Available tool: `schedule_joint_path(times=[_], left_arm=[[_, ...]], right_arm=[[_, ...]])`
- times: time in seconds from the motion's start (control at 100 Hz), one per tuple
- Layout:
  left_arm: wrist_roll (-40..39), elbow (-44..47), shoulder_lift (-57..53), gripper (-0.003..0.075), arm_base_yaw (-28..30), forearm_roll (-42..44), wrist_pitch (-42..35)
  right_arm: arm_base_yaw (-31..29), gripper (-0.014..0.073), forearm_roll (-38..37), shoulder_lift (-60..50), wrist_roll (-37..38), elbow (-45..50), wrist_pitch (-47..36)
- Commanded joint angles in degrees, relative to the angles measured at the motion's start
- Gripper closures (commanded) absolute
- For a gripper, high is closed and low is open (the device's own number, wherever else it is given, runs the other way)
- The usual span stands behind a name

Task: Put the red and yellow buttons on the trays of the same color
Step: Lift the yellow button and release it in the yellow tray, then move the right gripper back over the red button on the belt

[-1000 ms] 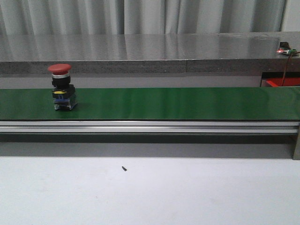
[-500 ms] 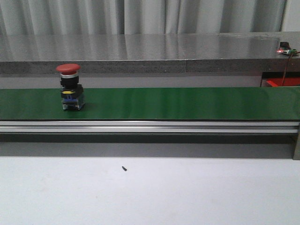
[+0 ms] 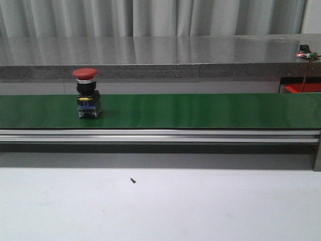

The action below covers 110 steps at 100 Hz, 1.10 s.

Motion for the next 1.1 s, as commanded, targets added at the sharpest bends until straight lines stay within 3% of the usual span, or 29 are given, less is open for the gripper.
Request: schedule_joint_path(times=[0.0, 0.42, 0.69, 1.09], left_arm=[[0.1, -1.5, -0.2, 0.0740, -0.3, -0.4, -2.9], [0.1, -1.5, -0.2, 0.0740, -0.3, -0.4, -2.9], [0.1, -1.5, -0.2, 0.0740, -0.3, -0.4, -2.9], [0.1, -1.5, -0.2, 0.0740, -0.3, -0.4, -2.9]], right_arm=[[-0.5, 0.0400, 0.9, -0.2, 0.0, -1.4, -2.8], [-0.7, 0.0387, 3.3, 1.8, 0.0, -1.4, -4.5], [-0.7, 0.0062, 3.7, 1.8, -0.1, -1.4, -3.9], [-0.7, 0.0066, 3.9, -4.9, -2.4, -1.4, -2.1]])
